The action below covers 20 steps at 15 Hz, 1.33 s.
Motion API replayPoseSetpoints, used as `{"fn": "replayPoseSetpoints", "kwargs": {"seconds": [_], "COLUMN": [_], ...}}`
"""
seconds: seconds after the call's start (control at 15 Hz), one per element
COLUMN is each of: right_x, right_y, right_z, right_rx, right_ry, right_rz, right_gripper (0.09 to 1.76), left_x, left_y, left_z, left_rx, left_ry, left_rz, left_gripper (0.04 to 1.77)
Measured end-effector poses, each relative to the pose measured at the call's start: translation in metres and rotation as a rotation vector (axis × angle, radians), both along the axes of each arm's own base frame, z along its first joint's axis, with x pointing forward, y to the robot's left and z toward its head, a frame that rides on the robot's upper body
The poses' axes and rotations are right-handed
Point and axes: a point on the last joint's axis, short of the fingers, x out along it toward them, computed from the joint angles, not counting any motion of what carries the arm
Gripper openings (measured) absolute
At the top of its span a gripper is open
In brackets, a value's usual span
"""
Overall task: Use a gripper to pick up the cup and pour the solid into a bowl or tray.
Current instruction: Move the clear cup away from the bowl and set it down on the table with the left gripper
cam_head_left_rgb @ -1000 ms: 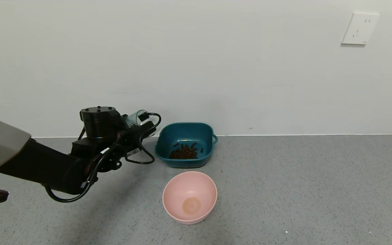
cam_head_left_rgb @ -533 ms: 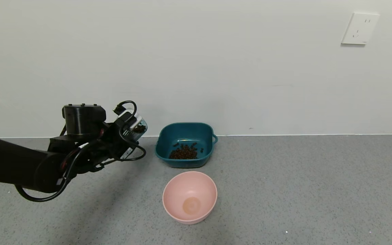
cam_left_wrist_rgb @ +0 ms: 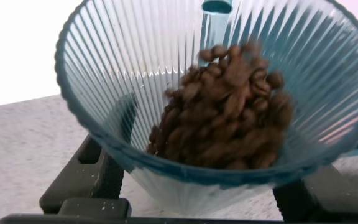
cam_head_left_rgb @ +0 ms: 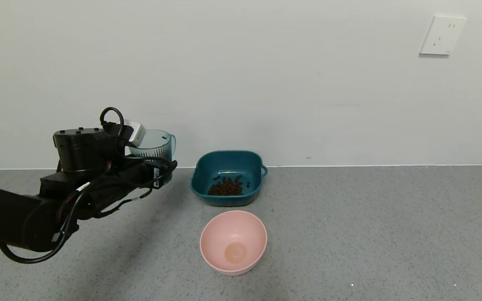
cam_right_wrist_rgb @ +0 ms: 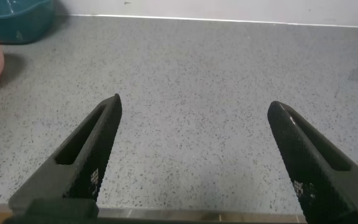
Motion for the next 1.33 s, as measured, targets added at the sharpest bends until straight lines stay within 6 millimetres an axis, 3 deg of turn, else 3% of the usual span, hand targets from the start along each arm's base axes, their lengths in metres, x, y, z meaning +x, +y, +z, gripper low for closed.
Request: {"fn": "replayPoseSetpoints", "kwargs": {"seconds": [0.33,0.87,1.33], "right_x": [0.0,0.0,0.0], "right_y": [0.0,0.0,0.0], "right_z": [0.0,0.0,0.0], "right_rx": [0.0,0.0,0.0], "right_ry": [0.0,0.001,0.001], "right_rz": [0.0,0.0,0.0], "right_gripper": [1.71,1.71,1.71], "left_x": [0.01,0.04,0.057], "left_y": [0.002,0.029,0.036], "left_z": [-0.027,-0.077,-0.12], "left_rx": [-0.057,-0.124,-0.117], "left_ry": [-0.039,-0.011,0.046], "left_rz": [0.036,0.16,0.188], "left_gripper": [1.31,1.31,1.31]}}
